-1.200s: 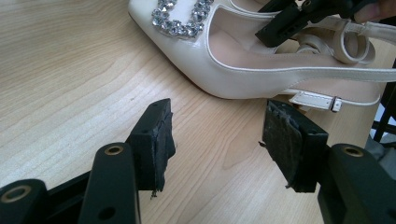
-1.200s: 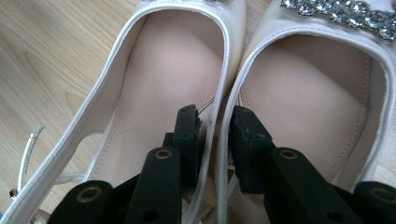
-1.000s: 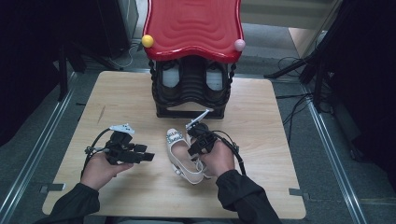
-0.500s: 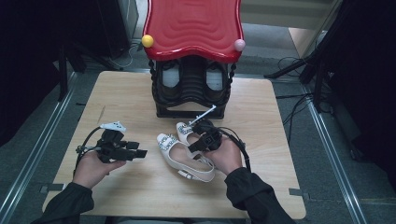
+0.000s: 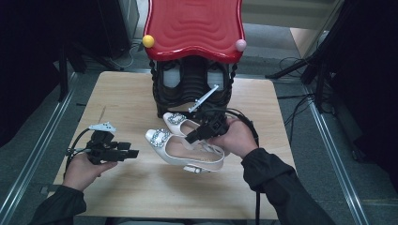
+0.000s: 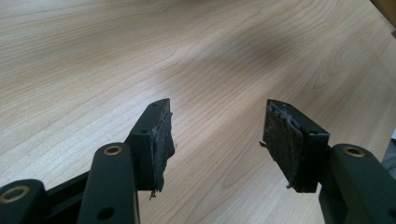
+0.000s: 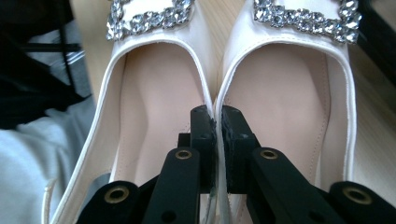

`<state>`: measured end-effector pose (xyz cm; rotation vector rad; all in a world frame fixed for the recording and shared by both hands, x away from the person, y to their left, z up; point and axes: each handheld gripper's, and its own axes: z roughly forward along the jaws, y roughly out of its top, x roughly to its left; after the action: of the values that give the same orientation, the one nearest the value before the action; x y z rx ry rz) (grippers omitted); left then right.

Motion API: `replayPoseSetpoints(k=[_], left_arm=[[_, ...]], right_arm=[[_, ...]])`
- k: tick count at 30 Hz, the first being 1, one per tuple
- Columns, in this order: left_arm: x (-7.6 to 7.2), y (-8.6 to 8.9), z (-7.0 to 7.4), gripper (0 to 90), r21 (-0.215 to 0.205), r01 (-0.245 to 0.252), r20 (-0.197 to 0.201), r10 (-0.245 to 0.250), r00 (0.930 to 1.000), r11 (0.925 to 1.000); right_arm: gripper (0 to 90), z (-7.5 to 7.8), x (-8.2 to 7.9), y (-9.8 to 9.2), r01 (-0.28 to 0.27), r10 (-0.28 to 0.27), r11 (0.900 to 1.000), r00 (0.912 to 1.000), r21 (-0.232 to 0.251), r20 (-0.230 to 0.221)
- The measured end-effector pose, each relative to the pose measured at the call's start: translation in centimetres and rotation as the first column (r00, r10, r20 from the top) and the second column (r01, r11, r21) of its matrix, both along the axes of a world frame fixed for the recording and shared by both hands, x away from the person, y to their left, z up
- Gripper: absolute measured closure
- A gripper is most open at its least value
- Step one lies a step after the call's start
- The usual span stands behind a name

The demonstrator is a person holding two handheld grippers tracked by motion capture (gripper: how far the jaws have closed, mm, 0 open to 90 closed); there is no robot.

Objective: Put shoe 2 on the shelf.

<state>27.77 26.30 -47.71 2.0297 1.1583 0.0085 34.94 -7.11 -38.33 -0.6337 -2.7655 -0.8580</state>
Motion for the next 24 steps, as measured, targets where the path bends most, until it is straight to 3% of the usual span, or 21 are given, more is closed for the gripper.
replayPoseSetpoints(k=[5,11,14,24], left_arm=[[-0.1,0.0,0.0,42.4,0.003,0.001,-0.001,-0.001,1.0000,1.0000],[-0.1,-0.1,-0.1,42.5,0.000,0.003,-0.003,-0.003,1.0000,1.0000],[-0.1,-0.2,-0.1,42.5,0.004,0.006,-0.004,-0.006,1.0000,1.0000],[-0.1,-0.2,-0.3,42.5,0.005,0.009,-0.008,-0.009,0.9999,0.9999]], right_arm=[[86.0,2.7,0.0,0.3,-0.122,0.122,0.992,0.9922,0.027,0.027],[85.9,5.6,-0.5,0.9,-0.175,0.173,0.983,0.9839,0.047,0.046],[86.0,6.9,-0.3,0.6,-0.159,0.153,0.981,0.9862,0.111,0.063],[86.0,11.3,0.4,-0.3,-0.093,0.072,0.973,0.9918,0.211,0.105]])
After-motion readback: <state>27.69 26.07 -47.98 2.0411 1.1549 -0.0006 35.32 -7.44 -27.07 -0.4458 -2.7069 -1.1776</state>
